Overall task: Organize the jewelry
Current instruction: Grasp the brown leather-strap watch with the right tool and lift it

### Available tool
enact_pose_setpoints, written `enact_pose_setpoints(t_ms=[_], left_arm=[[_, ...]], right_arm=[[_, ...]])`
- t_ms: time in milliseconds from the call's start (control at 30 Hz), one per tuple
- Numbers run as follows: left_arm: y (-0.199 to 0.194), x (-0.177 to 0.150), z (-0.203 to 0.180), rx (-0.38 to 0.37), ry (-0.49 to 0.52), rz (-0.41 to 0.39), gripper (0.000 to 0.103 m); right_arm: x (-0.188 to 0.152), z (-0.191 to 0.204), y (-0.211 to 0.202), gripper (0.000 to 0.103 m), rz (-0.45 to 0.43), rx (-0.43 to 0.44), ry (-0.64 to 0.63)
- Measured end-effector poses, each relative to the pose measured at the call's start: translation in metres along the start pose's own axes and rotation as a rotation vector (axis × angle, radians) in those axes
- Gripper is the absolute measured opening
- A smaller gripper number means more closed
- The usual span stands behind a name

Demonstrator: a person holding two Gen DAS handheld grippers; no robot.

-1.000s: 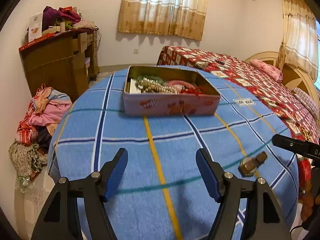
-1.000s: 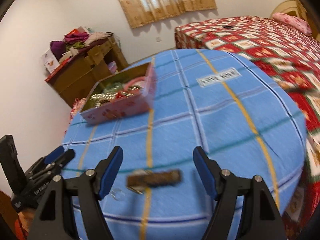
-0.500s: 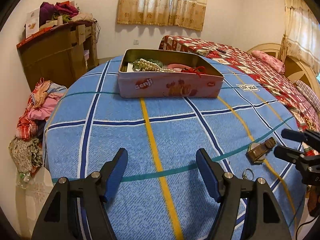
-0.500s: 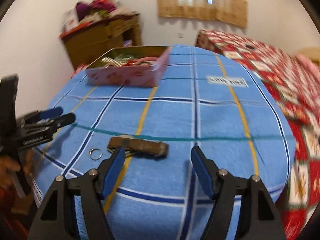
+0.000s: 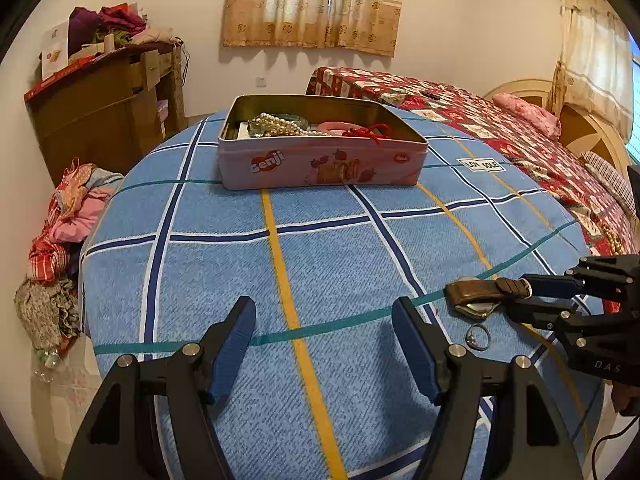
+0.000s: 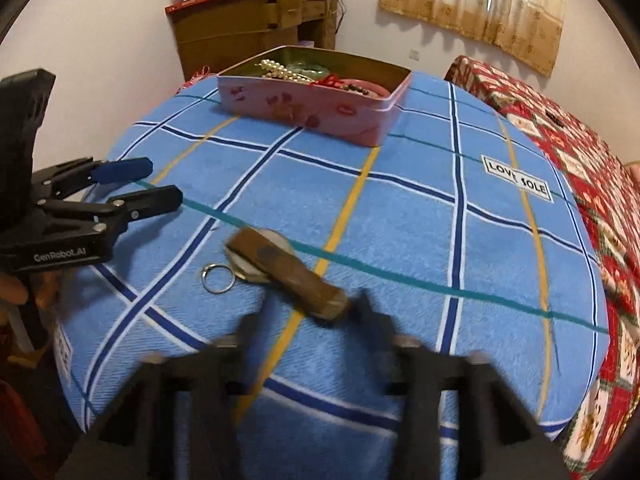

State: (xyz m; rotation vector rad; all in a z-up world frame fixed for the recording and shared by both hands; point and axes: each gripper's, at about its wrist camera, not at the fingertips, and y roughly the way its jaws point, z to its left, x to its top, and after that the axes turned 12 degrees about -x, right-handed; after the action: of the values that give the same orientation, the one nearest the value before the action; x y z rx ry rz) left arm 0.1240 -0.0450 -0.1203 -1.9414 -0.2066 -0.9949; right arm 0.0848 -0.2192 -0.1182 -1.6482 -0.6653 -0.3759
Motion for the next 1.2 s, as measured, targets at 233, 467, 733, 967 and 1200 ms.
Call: enact_pose_setpoints(t_ms=[233, 467, 733, 967, 1200], left_arm=[[-0.005, 0.001, 0.004, -0.033, -0.049, -0.006, 0.071], [-0.006, 0.003, 0.006, -0.040, -0.063, -0.009, 0.071], [-0.004, 0.003, 0.006, -0.046, -0.058, -0.002, 0.071], [-0.003, 0.006, 0.006, -0.055, -0.064, -0.001, 0.071], [-0.002, 0.007, 0.001, -0.048, -0.032, 0.000, 0.071]], right_arm=[[0.007, -0.011, 0.002, 0.029, 0.054, 0.075, 0.124], [0.005, -0.055, 0.021, 0.026, 0.157, 0.267, 0.484], [0.013, -0.085, 0.034, 0.028, 0.152, 0.234, 0.625], [0.019, -0.114, 0.040, 0.030, 0.152, 0.202, 0.711], [0.035, -0.109, 0.037, 0.031, 0.108, 0.098, 0.564]])
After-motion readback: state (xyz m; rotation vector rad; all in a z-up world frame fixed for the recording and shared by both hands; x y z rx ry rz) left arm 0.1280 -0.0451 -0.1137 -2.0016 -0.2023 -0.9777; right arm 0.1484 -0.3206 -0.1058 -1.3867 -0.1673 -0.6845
